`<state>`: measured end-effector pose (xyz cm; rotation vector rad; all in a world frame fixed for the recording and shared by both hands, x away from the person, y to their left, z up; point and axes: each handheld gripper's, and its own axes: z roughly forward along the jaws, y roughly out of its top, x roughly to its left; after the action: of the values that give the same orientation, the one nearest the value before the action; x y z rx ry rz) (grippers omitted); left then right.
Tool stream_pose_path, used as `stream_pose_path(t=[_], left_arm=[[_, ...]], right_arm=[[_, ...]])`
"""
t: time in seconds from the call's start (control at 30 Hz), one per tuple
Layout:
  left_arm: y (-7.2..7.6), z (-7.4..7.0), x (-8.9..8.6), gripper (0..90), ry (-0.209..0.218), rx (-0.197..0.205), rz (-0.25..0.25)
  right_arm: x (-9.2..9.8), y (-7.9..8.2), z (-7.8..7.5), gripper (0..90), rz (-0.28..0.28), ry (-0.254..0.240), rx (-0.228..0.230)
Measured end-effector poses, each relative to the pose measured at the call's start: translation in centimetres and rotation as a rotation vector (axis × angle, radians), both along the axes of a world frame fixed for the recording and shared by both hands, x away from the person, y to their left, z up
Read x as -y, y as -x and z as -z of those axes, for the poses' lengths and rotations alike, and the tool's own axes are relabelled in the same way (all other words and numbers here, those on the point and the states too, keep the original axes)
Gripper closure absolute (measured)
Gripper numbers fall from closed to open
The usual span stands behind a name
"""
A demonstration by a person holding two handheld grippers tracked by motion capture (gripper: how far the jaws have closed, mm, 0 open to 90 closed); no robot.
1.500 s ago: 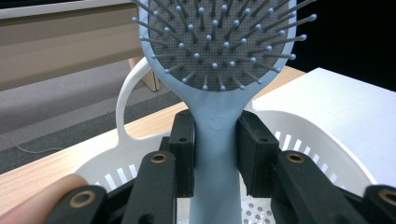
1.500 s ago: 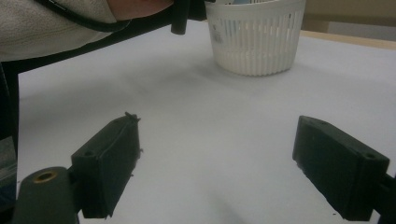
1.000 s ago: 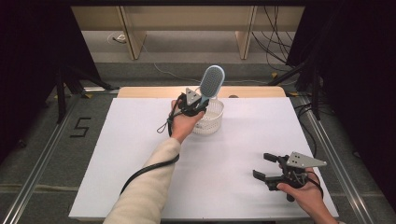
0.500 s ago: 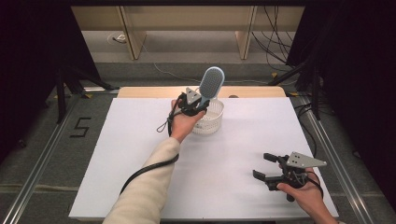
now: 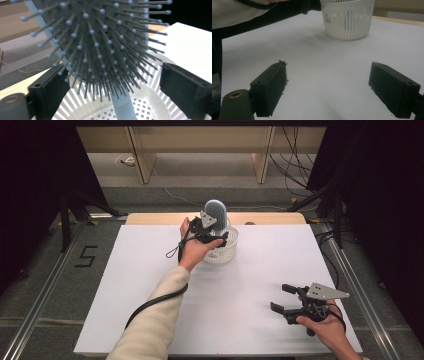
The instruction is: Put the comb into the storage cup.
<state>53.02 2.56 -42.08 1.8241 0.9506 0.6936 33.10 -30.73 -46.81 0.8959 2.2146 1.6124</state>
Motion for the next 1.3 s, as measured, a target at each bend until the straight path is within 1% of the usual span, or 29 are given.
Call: stream_pose_path(t=[0.2,0.53,0.73,0.77,0.83,0.97,1.07,1.2,1.3], left_arm=[[0.0,-0.1,0.0,5.3,-0.012,-0.007,-0.008],[0.2,-0.3,-0.5,4.2,-0.016,-0.005,-0.019],[0.3,-0.4,-0.9,2.9,-0.024,-0.008,-0.043],[0.3,-0.5,-1.0,2.4,-0.027,-0.002,-0.049],[0.4,-0.6,-1.2,2.1,-0.024,-0.003,-0.059],[0.6,-0.8,-1.7,1.2,-0.031,0.001,-0.071],[0.8,-0.9,-2.1,0.9,-0.024,-0.009,-0.076],[0.9,-0.9,-2.6,1.1,-0.024,-0.007,-0.092],[1.2,-0.7,-3.1,0.6,-0.029,-0.016,-0.097]], right_arm=[[0.0,0.0,0.0,15.9,-0.001,-0.001,0.002],[0.0,0.0,0.0,15.9,-0.002,0.0,0.0],[0.0,0.0,0.0,15.9,-0.001,0.0,0.0],[0.0,0.0,0.0,15.9,-0.001,0.0,0.0],[0.0,0.0,0.0,15.9,-0.001,-0.001,0.0],[0.0,0.0,0.0,15.9,-0.002,0.001,-0.001],[0.0,0.0,0.0,15.9,-0.002,0.001,-0.001],[0.0,0.0,0.0,15.9,-0.002,0.002,-0.001],[0.0,0.0,0.0,15.9,-0.001,0.002,0.0]])
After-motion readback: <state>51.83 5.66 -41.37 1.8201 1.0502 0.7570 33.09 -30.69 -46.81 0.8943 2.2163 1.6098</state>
